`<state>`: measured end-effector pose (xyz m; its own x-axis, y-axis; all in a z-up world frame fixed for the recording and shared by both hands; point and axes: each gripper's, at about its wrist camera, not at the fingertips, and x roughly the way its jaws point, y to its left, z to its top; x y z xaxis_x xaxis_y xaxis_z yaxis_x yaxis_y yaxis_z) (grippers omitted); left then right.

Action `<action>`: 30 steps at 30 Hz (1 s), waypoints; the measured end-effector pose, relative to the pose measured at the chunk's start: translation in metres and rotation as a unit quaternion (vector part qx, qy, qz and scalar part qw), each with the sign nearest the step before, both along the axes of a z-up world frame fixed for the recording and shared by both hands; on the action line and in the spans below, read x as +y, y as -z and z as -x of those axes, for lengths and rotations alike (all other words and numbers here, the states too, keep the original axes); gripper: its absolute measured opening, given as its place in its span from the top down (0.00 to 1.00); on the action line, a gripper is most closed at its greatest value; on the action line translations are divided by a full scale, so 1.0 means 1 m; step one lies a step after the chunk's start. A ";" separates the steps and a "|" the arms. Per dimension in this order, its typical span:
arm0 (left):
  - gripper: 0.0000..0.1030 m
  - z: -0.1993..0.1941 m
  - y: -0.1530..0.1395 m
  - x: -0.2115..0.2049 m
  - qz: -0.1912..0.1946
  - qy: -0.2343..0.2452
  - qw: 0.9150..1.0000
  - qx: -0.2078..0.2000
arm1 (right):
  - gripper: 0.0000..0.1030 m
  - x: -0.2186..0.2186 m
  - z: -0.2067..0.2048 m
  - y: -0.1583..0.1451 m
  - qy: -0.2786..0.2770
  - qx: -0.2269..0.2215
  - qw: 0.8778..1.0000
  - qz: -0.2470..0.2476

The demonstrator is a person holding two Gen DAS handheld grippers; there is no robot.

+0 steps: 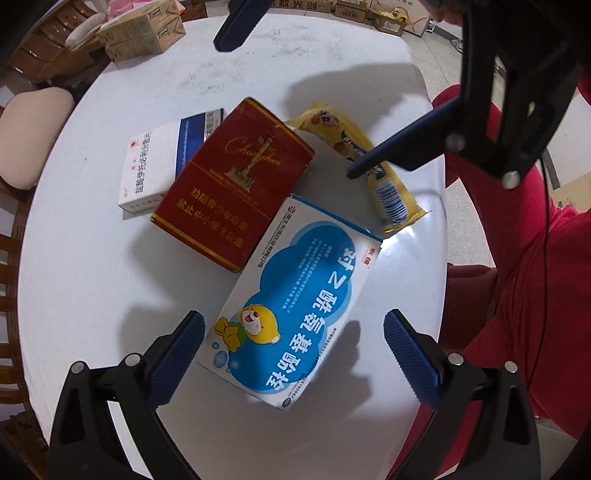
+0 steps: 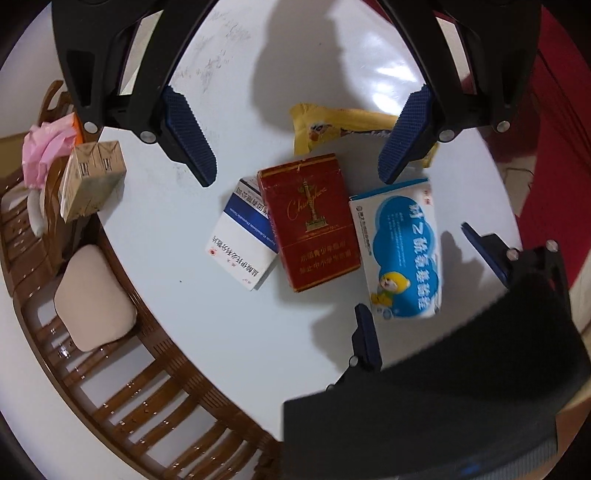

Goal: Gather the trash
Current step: 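Grasp the blue-white medicine box with the left tool while the right tool grasps the red box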

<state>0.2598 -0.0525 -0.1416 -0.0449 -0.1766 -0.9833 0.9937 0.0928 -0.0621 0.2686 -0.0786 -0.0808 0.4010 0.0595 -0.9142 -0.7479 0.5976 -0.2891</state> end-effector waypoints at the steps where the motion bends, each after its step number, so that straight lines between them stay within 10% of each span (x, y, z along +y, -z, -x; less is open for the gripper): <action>1: 0.08 -0.001 0.001 0.000 0.000 0.000 1.000 0.003 | 0.16 0.001 0.000 0.004 -0.004 -0.002 1.000 0.002; 30: 0.11 -0.017 0.013 0.003 0.020 -0.024 0.999 0.007 | 0.30 -0.003 -0.009 0.037 -0.064 -0.030 0.998 -0.002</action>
